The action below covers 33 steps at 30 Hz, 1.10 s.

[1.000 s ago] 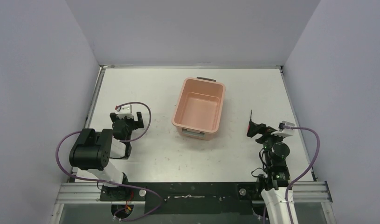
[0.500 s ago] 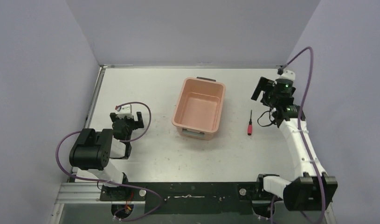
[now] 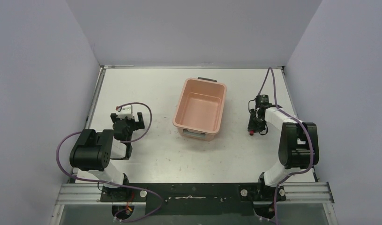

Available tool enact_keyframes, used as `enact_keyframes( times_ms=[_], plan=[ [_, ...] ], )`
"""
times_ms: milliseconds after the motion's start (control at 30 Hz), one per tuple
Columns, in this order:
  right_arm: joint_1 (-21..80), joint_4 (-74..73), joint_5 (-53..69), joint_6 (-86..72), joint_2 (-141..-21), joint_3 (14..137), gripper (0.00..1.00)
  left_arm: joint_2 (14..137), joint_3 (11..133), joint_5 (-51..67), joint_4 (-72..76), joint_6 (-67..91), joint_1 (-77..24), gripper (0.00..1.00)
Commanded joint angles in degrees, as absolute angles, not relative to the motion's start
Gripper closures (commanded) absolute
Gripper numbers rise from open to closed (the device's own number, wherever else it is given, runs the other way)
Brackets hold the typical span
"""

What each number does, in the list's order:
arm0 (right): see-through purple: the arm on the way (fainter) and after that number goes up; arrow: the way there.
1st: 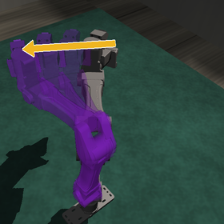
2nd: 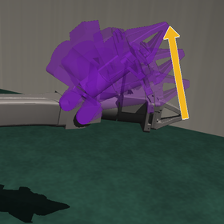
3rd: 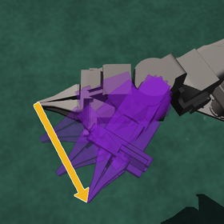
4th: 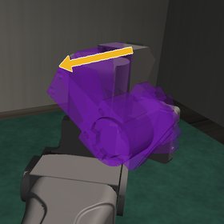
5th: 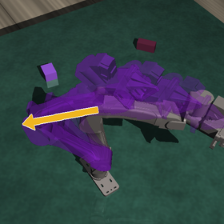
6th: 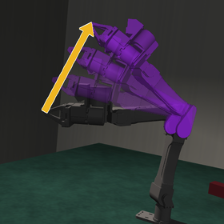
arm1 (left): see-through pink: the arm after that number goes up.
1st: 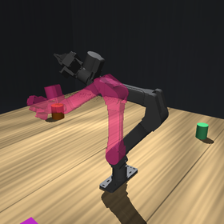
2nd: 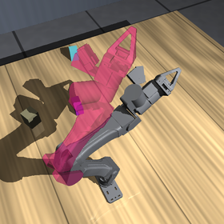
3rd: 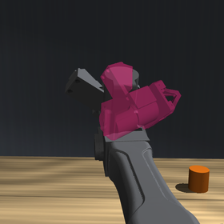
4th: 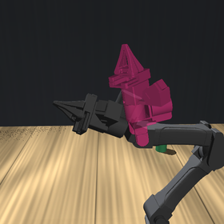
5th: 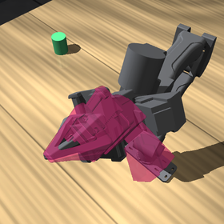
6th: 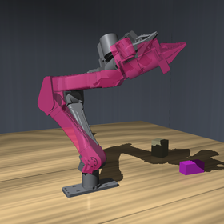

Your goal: Put the screwdriver in the bin

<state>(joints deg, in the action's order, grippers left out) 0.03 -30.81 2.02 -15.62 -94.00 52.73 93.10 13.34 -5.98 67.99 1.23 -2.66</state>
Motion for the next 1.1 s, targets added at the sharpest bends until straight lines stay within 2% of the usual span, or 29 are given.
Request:
enact_keyframes(
  times_ms=[0,133,300,433,533,633,733,1067],
  plan=[
    [0.1,-27.8,2.1,-15.5,-93.3,52.0,1.0,92.4,14.3,-5.9,70.0,1.3,-2.8,0.03],
    [0.7,-31.5,0.3,-16.1,-86.9,55.4,1.0,92.4,14.3,-5.8,69.9,1.3,-2.8,0.03],
    [5.8,-40.2,-5.5,-18.0,-76.9,66.6,1.0,92.4,14.3,-5.8,69.9,1.3,-2.8,0.03],
    [14.8,-42.6,-7.2,-22.5,-71.8,75.9,1.0,92.4,14.3,-5.8,69.9,1.3,-2.8,0.03],
    [25.9,-40.7,-8.8,-25.6,-70.8,80.5,1.0,92.4,14.3,-5.8,70.0,1.3,-2.8,0.03],
    [36.0,-39.1,-12.4,-27.4,-73.7,83.2,1.0,92.4,14.3,-5.8,70.0,1.3,-2.8,0.03],
    [41.5,-37.3,-12.5,-27.2,-80.2,84.1,1.0,92.4,14.3,-5.8,70.0,1.3,-2.8,0.03],
    [42.3,-33.5,-8.2,-28.3,-98.5,80.1,1.0,92.4,14.3,-5.8,70.0,1.3,-2.8,0.03]
  ],
)
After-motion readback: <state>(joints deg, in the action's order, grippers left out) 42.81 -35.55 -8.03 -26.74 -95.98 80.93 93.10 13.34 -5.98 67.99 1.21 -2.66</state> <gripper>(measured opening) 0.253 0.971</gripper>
